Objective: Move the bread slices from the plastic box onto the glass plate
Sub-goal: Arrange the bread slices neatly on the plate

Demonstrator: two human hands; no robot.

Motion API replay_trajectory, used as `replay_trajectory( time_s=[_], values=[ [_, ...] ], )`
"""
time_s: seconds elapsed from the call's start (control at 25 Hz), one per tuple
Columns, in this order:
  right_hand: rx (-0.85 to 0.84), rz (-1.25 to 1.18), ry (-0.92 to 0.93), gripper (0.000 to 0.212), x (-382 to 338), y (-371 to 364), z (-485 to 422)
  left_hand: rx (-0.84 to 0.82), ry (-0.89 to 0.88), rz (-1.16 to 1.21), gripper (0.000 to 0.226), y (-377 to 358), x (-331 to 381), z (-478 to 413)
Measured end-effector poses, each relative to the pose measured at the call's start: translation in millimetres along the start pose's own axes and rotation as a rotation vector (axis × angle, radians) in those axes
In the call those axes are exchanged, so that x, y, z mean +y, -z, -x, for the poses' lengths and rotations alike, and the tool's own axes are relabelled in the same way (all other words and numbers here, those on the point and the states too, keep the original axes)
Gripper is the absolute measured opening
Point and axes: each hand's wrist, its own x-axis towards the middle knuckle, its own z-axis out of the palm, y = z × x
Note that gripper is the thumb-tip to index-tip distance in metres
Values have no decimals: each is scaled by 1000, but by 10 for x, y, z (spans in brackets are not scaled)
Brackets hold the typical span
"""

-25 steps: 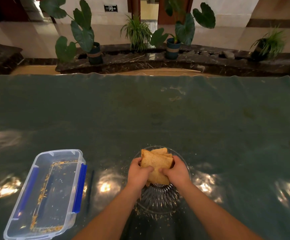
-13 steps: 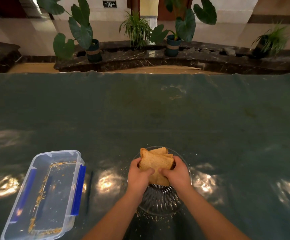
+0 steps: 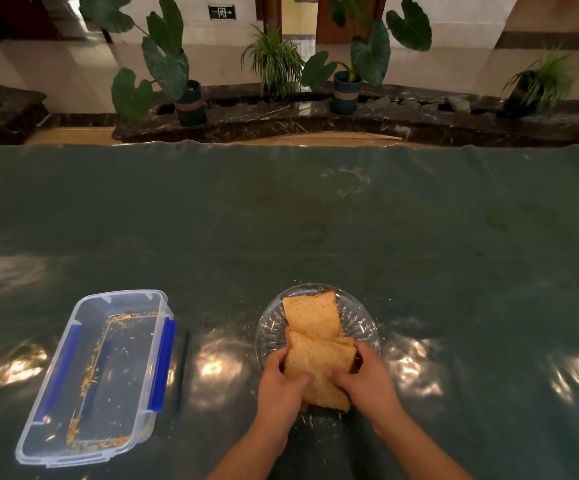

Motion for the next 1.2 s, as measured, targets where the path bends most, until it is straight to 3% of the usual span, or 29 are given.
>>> replay_trajectory(
  time_s=[0.24,0.44,0.6,0.72,0.88,1.08,1.2],
  values=[
    [-24,47,8,44,39,-22,18,-25,20,-61,53,42,25,9],
    [103,404,176,43,78,-30,-9,-18,27,-124,48,23,83,-33],
    [29,359,161,43,9,-46,-25,18,52,-106,51,27,29,-52],
    [46,455,161,50,33,6,-81,34,110,-67,46,60,18,-78],
    [104,291,114,18,-15,94,-216,95,118,44,36,108,194,-210],
    [38,341,53,29,-285,101,-642,-1,119,39,13,117,442,-473],
    [28,458,7,39,-399,30,-888,-41,93,-91,22,58,486,-550]
  ],
)
